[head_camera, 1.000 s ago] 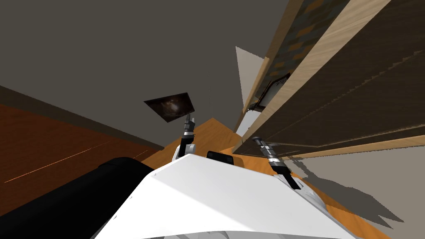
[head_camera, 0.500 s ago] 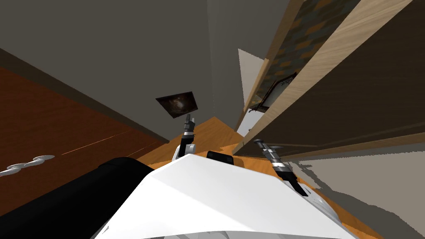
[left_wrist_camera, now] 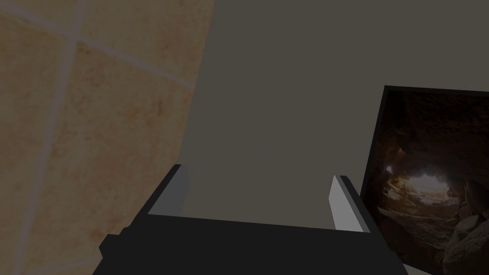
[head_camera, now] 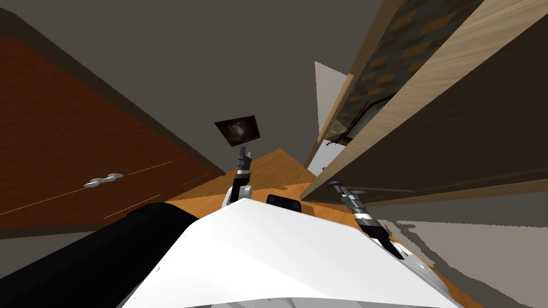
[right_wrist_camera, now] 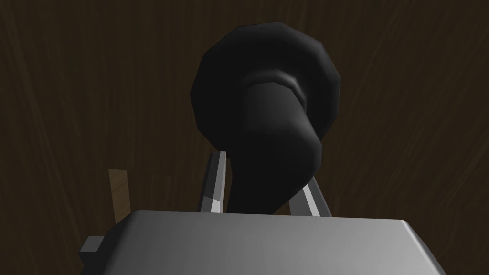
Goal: Pull the door open
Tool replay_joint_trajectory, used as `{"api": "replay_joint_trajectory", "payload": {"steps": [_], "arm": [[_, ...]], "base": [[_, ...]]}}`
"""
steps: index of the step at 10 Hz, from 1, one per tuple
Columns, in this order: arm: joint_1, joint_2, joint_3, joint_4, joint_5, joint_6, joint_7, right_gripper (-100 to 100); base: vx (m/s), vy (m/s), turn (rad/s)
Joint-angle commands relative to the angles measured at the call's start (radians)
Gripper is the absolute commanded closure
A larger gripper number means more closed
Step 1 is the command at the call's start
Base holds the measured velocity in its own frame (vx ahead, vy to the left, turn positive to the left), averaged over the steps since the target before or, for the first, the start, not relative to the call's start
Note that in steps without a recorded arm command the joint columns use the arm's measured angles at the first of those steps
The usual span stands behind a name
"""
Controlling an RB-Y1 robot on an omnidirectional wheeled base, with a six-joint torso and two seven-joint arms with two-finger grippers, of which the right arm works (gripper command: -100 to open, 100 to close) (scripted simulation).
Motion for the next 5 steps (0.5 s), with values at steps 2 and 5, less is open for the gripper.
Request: {"api": "replay_joint_trajectory", "payload": {"steps": [2, 5], "arm": [[0.015, -0.013, 0.002, 0.022, -0.004, -0.040, -0.005, 100], [0.026, -0.023, 0.005, 0.038, -0.007, -0.071, -0.010, 100]], "base": [[-0.202, -0.104, 0.193], [-0.190, -0.071, 0.154]]}}
